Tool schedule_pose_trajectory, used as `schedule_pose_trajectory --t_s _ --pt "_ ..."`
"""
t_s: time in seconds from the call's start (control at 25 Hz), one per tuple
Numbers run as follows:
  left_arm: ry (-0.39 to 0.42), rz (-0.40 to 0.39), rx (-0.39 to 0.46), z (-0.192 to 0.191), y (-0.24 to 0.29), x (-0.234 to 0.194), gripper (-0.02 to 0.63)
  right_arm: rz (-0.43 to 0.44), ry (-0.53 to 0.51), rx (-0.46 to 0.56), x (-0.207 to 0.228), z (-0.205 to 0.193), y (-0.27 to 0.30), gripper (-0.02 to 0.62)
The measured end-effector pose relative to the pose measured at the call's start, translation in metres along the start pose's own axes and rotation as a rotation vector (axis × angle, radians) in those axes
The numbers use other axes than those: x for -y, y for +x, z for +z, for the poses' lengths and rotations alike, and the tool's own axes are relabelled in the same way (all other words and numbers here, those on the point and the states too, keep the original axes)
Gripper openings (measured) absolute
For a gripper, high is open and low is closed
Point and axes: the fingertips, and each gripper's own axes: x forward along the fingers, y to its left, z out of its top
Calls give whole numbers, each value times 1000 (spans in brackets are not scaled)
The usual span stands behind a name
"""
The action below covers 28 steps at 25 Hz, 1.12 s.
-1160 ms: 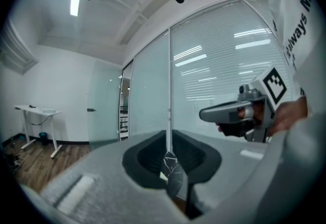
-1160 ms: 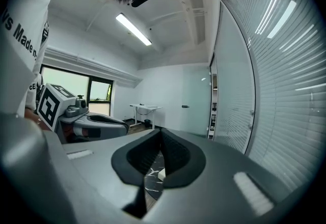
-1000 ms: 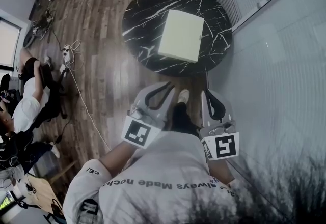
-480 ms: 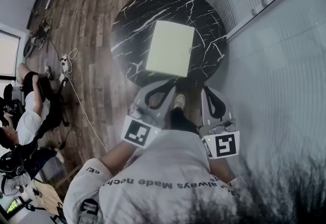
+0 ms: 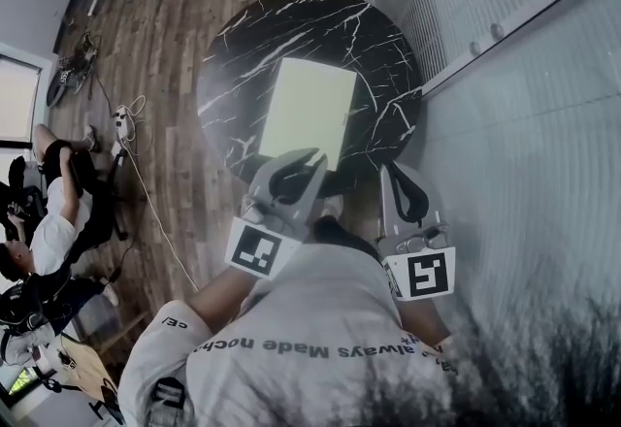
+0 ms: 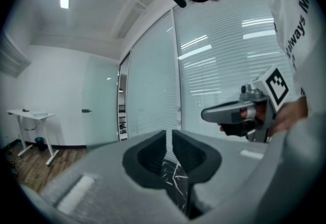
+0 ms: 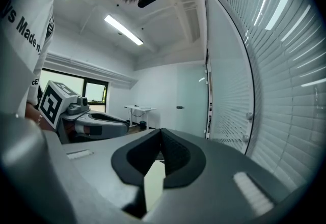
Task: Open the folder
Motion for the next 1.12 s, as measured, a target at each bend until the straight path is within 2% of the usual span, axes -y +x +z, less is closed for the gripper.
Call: schedule_pose_trajectory --t_s 0.36,0.72,0.8,0.96,1.12 --pt "33 41 -30 -8 19 -7 38 31 23 9 24 -4 15 2" --pt "49 11 -73 -26 27 -11 38 22 30 -44 29 -23 27 2" --pt "87 -11 -88 -33 29 -12 42 10 36 -50 30 -26 32 2" --pt "150 -65 -176 -69 34 -4 101 -33 60 -69 36 -40 40 2" --pt "280 -144 -264 -123 39 10 160 -49 42 -111 43 -64 46 2"
